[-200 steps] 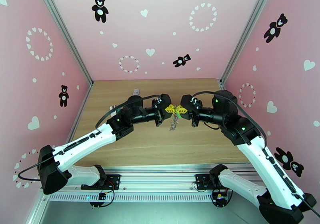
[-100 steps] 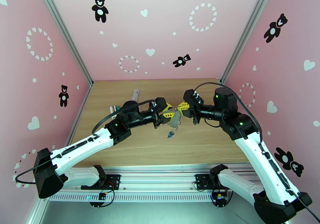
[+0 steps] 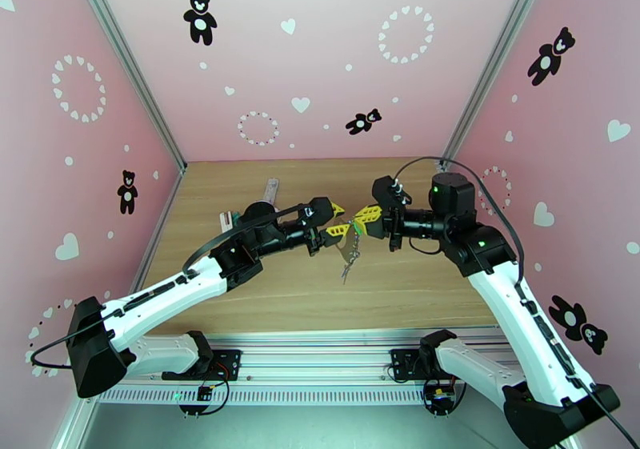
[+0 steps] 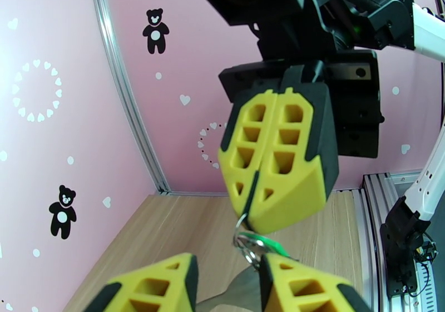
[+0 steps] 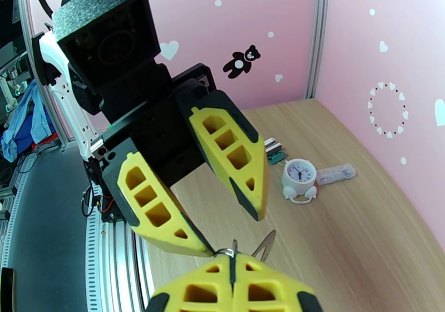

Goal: Remove the keys from the keyring

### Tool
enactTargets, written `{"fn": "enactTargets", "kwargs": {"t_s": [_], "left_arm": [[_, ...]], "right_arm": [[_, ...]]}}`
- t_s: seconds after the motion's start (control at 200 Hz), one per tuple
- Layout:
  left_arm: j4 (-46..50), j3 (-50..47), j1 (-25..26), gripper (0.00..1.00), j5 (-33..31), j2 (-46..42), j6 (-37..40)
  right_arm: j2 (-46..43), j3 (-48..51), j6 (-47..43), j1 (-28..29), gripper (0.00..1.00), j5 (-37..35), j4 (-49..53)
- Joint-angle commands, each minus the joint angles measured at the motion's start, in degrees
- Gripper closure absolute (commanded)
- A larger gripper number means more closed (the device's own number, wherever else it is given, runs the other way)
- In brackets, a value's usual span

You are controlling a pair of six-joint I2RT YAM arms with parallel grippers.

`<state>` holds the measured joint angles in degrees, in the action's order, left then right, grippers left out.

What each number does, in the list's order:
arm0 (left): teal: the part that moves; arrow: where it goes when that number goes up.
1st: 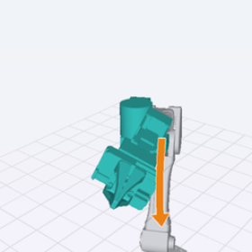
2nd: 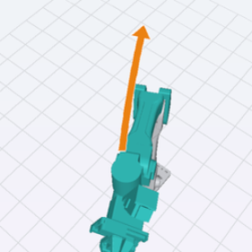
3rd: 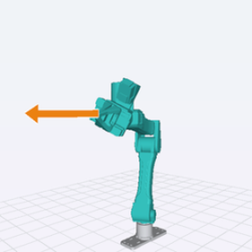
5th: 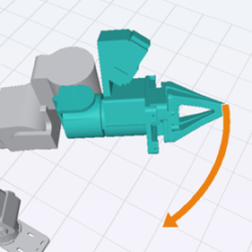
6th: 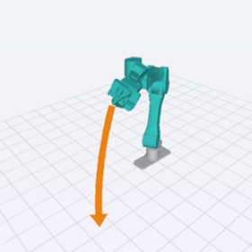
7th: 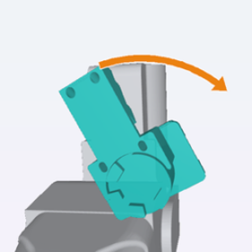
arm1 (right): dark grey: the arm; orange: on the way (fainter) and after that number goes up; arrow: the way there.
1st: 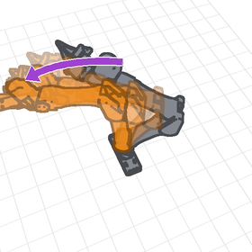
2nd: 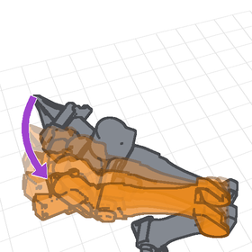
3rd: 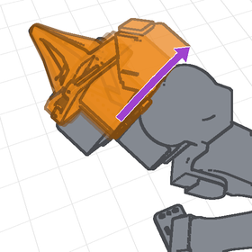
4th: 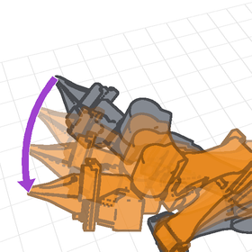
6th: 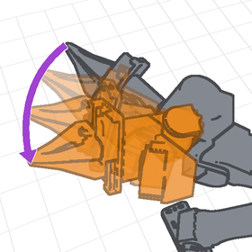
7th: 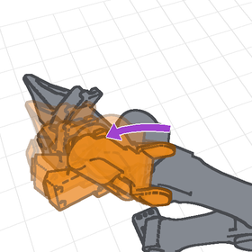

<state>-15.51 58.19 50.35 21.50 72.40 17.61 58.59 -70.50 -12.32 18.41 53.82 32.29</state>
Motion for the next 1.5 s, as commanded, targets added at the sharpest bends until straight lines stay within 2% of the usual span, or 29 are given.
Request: {"fn": "enactTargets", "kwargs": {"t_s": [0.0,0.315,0.696,0.831,0.956,1.111,1.201,1.491], "left_arm": [[-0.86,-0.53,0.10,0.64,0.46,0.99,0.98],[0.13,0.07,0.10,0.65,3.09,2.00,1.90],[-0.66,1.20,0.10,0.65,2.32,3.28,2.00],[-0.05,1.84,0.09,0.67,2.46,4.06,1.91],[-0.05,1.90,0.09,0.74,1.76,4.10,1.91],[-0.31,1.92,0.08,0.75,1.05,4.24,1.75],[-0.68,1.76,0.10,0.68,1.52,4.13,1.55],[-1.60,2.38,0.07,0.62,2.68,4.97,0.92]], "right_arm": [[0.34,-1.86,1.23,-0.53,1.00,2.62,-1.80],[-0.10,-1.92,2.21,-0.83,1.00,4.00,-2.76],[-0.27,-1.66,2.38,-0.84,1.00,4.10,-3.01],[-0.26,-1.42,2.38,-0.83,1.00,4.09,-2.94],[-0.29,-1.23,2.30,-0.83,1.00,4.01,-2.99],[-0.30,-1.13,2.31,-0.80,1.00,4.10,-3.03],[-0.25,-1.04,2.40,-0.84,1.00,4.00,-3.20],[-0.44,-0.92,2.74,-0.84,1.00,3.69,-3.73]]}}
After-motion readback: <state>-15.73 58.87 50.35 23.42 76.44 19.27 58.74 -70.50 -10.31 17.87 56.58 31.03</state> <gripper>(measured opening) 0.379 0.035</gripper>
